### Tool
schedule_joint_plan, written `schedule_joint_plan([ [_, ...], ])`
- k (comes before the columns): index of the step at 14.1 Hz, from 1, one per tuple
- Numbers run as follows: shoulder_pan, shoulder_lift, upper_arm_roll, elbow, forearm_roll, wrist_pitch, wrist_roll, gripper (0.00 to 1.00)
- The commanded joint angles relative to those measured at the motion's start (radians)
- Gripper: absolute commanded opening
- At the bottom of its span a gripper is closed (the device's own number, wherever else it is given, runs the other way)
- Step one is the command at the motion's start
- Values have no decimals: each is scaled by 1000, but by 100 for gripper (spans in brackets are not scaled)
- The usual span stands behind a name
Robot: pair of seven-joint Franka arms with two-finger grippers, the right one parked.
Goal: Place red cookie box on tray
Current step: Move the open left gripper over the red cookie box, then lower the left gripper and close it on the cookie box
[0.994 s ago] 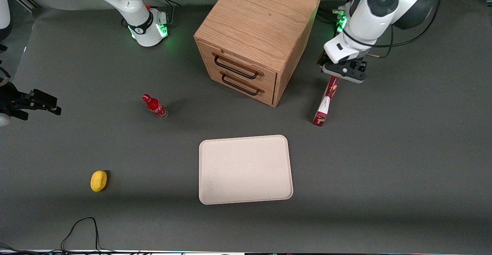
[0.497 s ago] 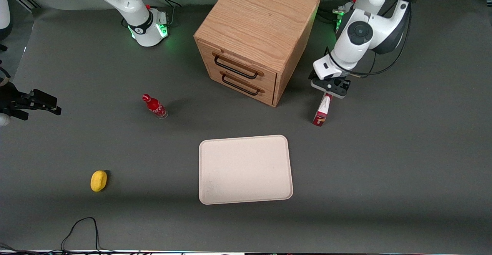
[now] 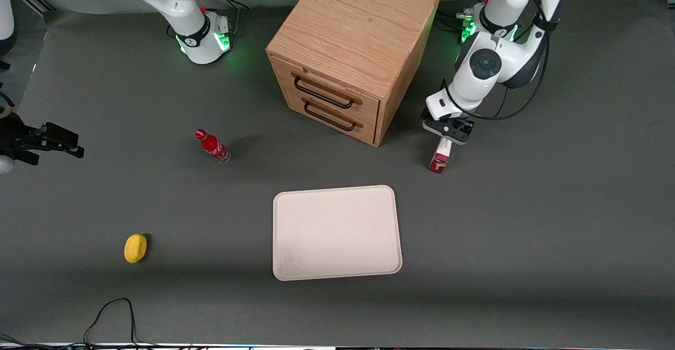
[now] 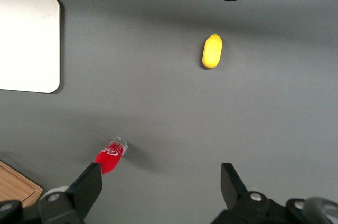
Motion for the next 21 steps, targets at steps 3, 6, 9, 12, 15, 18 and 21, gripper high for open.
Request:
schedule_joint_plan([
  [3, 14, -9, 7, -9, 3, 9, 57, 1],
  [6, 33, -6, 7, -8, 3, 9, 62, 0],
  [9, 34, -6, 7, -8, 3, 9, 63, 0],
  [12, 50, -10, 15, 3, 3, -7, 66, 0],
  [15, 92, -44, 18, 62, 3, -116, 78, 0],
  [18, 167, -116, 23, 165, 3, -326, 85, 0],
  [21, 238, -155, 27, 357, 3, -622, 51, 0],
])
